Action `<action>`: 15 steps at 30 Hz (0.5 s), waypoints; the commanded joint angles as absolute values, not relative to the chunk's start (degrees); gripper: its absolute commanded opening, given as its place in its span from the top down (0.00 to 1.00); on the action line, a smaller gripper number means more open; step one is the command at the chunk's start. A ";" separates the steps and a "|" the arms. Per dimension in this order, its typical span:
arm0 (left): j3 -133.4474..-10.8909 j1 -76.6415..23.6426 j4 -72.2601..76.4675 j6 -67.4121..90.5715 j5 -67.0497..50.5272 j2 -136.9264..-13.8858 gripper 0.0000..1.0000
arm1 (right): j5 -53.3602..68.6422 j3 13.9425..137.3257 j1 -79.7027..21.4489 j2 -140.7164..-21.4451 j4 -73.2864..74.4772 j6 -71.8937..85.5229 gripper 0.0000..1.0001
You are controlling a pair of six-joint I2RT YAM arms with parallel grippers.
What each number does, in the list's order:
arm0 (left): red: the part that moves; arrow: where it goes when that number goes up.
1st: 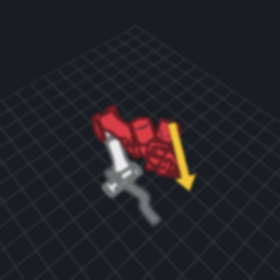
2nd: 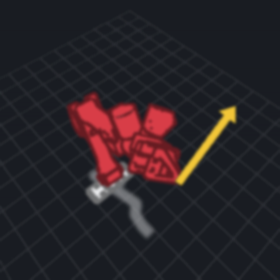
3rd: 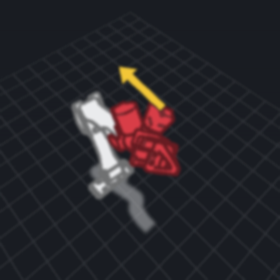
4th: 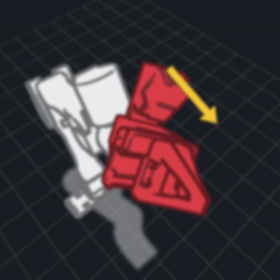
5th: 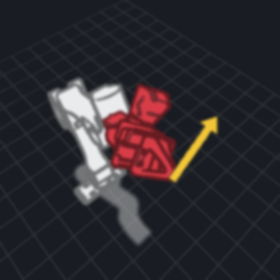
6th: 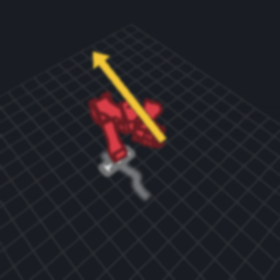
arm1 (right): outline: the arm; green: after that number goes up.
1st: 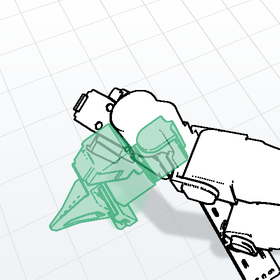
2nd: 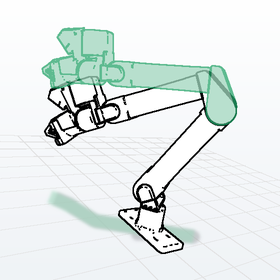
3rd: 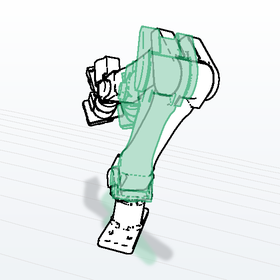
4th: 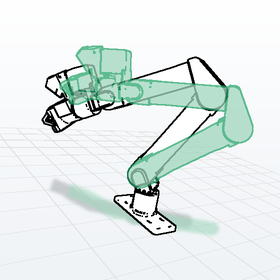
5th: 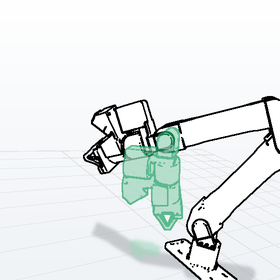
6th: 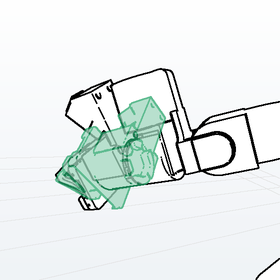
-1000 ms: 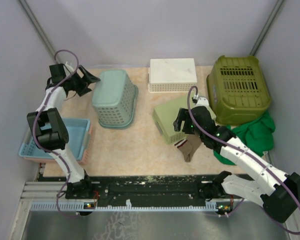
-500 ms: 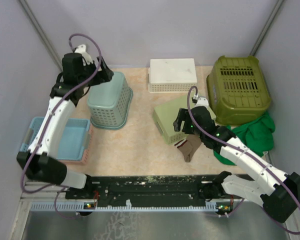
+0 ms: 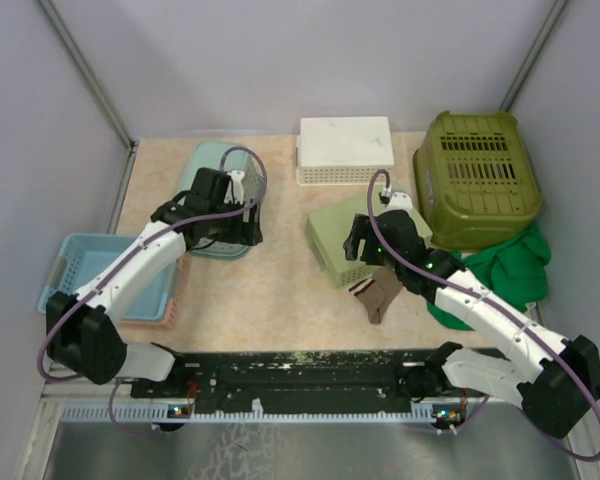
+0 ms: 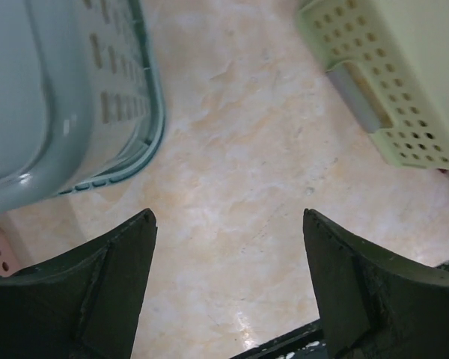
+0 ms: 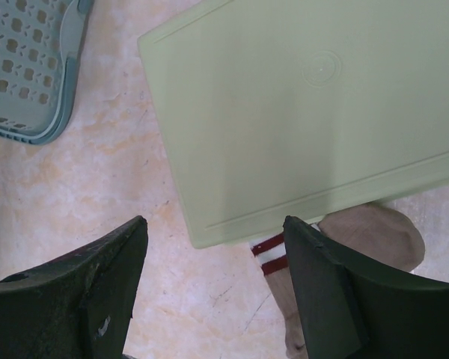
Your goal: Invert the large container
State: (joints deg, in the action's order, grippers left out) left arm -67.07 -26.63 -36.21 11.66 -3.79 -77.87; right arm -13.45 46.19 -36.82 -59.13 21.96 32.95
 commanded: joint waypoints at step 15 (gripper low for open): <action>-90.68 5.23 -32.15 20.08 2.14 -103.36 0.06 | -16.76 48.15 -36.30 -52.18 24.59 31.12 0.27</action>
